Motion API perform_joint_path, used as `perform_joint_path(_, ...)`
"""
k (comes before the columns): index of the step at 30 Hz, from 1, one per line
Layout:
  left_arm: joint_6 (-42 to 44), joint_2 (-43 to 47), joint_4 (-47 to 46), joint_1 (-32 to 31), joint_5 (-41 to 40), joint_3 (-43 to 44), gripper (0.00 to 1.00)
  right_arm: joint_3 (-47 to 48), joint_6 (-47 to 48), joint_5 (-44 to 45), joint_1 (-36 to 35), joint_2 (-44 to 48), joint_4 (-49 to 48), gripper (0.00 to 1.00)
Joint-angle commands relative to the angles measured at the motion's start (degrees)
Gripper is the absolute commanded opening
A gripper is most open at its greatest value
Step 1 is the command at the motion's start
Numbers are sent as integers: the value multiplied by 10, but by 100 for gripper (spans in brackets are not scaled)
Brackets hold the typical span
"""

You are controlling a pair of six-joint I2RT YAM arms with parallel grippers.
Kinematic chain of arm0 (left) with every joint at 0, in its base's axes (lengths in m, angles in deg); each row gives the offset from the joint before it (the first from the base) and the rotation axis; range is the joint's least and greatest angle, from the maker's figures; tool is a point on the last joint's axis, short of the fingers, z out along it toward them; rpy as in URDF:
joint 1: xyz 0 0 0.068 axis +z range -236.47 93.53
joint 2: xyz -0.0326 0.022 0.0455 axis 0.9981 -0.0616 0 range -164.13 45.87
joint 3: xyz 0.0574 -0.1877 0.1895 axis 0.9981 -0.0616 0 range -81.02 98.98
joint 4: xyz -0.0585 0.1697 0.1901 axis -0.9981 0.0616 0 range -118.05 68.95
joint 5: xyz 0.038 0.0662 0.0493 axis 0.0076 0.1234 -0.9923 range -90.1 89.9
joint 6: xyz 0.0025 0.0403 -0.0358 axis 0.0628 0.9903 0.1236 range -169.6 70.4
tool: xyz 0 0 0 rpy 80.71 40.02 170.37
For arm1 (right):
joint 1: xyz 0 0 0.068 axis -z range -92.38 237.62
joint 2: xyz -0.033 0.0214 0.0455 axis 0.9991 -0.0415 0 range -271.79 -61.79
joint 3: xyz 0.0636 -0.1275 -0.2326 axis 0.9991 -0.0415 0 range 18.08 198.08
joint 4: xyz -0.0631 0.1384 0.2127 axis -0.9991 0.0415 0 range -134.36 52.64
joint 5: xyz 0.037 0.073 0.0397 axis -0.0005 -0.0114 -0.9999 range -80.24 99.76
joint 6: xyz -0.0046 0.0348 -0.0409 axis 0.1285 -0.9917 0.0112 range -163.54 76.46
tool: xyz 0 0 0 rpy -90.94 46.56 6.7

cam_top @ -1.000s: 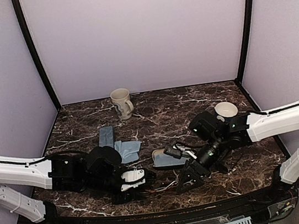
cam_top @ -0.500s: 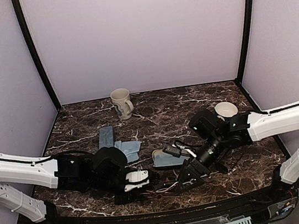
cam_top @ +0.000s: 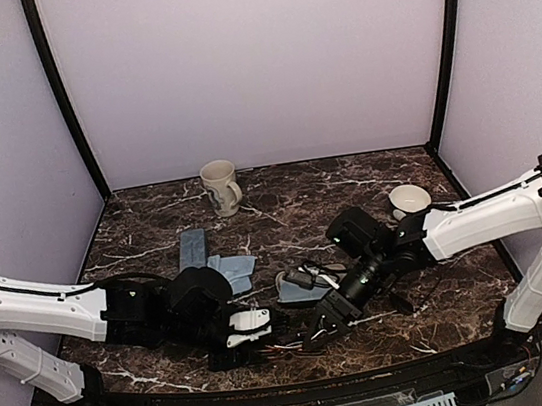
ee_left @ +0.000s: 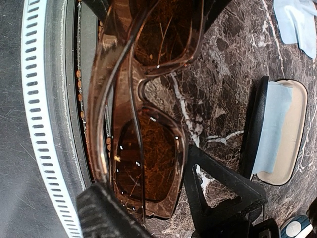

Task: Organize the sunglasses
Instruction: Pass from the left arm to the right

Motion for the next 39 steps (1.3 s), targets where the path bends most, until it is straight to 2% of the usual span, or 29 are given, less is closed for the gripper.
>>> perform_joint_path(1,-8,25,-9,-1,15,11,35,-12,-8,13,7,-6,-18,91)
perform_joint_path(12,-24,63,-31,-1,35,-3,34,-13,1,31,20,4,0,87)
perform_joint_path(21,-93,21,-16,21,61,23,34,32,23,93,22,99,44,97)
perform_joint_path(24,-140,-10,10,48,86,50,34,42,38,133,23,121,75,98)
perform_joint_path(28,-183,-29,3,79,127,60,28,53,85,226,21,151,127,97)
perform_joint_path(33,-244,-22,-33,123,233,52,27,46,139,360,-10,205,141,97)
perform_joint_path(39,-344,-16,-92,168,349,42,27,49,180,491,-72,207,134,97)
